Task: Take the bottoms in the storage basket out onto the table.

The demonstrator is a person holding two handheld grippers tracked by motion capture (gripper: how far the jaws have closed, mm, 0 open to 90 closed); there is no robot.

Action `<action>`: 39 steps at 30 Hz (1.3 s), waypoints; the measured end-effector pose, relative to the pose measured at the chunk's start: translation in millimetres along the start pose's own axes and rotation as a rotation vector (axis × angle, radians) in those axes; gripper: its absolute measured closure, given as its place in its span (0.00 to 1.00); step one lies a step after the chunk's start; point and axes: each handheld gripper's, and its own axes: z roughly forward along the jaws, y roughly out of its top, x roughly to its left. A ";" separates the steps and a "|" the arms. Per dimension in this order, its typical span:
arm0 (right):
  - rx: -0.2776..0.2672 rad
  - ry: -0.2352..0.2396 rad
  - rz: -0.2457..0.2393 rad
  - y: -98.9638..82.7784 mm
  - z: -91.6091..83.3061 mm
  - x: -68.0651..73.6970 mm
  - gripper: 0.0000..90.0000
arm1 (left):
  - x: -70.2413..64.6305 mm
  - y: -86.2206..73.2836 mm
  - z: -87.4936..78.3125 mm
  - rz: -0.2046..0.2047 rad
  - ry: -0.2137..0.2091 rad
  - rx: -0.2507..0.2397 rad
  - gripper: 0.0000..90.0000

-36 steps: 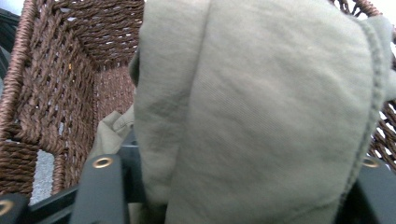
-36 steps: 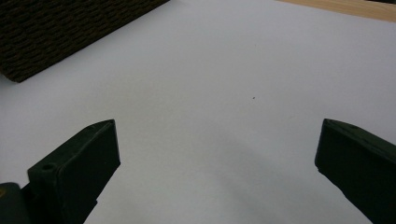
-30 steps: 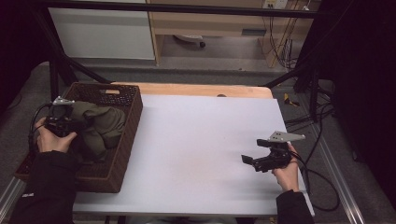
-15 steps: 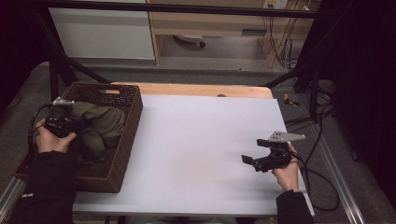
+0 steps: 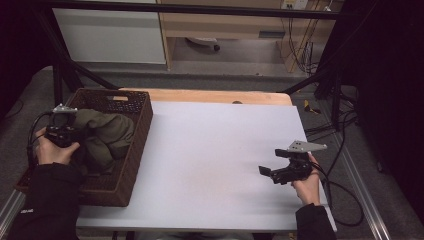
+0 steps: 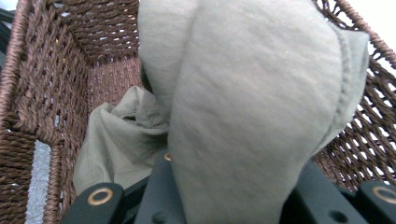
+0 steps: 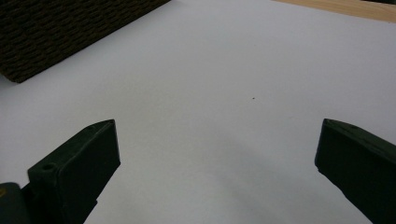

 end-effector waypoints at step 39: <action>0.003 0.000 0.001 0.0 0.2 0.1 0.01 | -12.9 21.2 -42.1 0.028 -0.038 -0.032 0.86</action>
